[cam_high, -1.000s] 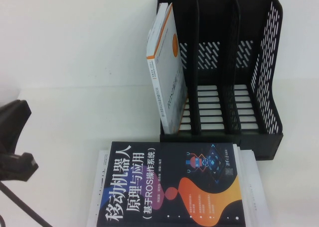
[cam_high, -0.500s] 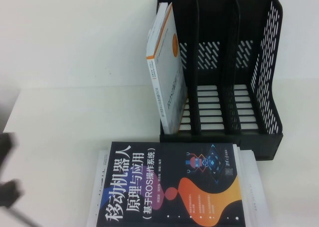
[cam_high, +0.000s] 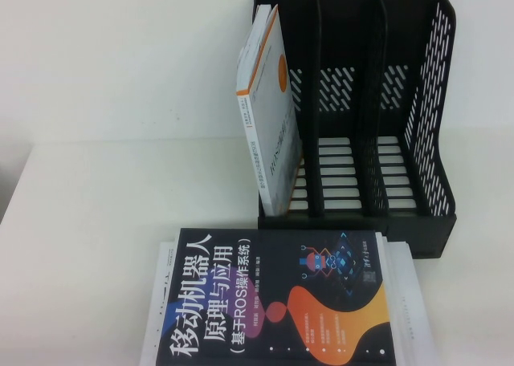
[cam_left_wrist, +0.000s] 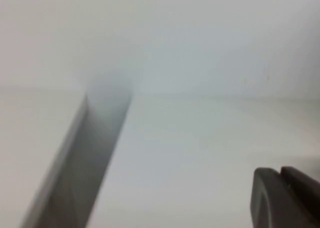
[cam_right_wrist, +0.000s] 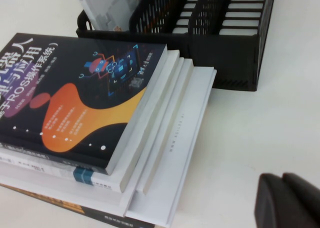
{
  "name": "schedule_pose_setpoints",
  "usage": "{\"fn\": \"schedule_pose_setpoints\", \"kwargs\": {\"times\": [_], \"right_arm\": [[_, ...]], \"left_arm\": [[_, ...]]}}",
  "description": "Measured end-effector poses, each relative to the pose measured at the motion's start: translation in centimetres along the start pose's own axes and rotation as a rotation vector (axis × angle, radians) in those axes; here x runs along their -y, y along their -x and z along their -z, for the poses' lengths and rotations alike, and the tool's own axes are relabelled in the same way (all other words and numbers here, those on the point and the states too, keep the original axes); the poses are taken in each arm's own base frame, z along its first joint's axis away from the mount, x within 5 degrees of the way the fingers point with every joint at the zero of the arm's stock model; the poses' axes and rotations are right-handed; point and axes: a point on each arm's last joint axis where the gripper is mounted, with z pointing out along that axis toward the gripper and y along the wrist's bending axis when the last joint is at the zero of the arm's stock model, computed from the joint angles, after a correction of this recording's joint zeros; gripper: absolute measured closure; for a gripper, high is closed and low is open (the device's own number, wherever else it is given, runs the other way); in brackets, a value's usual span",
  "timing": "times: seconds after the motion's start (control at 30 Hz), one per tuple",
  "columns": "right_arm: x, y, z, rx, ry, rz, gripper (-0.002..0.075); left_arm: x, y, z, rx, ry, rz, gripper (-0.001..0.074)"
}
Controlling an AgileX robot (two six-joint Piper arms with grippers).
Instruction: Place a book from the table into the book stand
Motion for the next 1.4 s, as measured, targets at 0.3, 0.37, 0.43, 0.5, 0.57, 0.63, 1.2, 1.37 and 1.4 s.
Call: {"fn": "schedule_pose_setpoints", "kwargs": {"times": [0.3, 0.37, 0.43, 0.5, 0.57, 0.63, 1.2, 1.37, 1.4], "right_arm": [[0.0, 0.0, 0.0, 0.002, 0.003, -0.003, 0.0727], [0.0, 0.0, 0.0, 0.002, 0.003, -0.003, 0.0727], [0.0, 0.0, 0.0, 0.001, 0.004, -0.005, 0.0727], [0.0, 0.0, 0.0, 0.001, 0.005, -0.005, 0.0727], [-0.1, 0.0, 0.0, 0.001, 0.006, -0.006, 0.0727], [-0.1, 0.0, 0.0, 0.001, 0.006, -0.006, 0.0727], [-0.1, 0.0, 0.0, 0.001, 0.006, -0.006, 0.0727], [-0.1, 0.0, 0.0, 0.001, 0.006, -0.006, 0.0727], [-0.1, 0.0, 0.0, 0.001, 0.006, -0.006, 0.0727]], "left_arm": [[-0.4, -3.0, 0.0, -0.177, 0.038, 0.099, 0.0736], [-0.4, -3.0, 0.0, -0.180, 0.039, 0.099, 0.0736], [-0.4, -3.0, 0.0, -0.180, 0.039, 0.099, 0.0736], [-0.4, -3.0, 0.1, -0.181, 0.038, 0.101, 0.0736], [-0.4, -3.0, 0.1, -0.183, 0.038, 0.105, 0.0736], [-0.4, -3.0, 0.1, -0.185, 0.037, 0.103, 0.0736], [0.2, -3.0, 0.1, -0.191, -0.053, -0.063, 0.0736], [0.2, -3.0, 0.1, -0.192, -0.057, -0.075, 0.0736], [0.2, -3.0, 0.1, -0.192, -0.057, -0.076, 0.0736]]}}
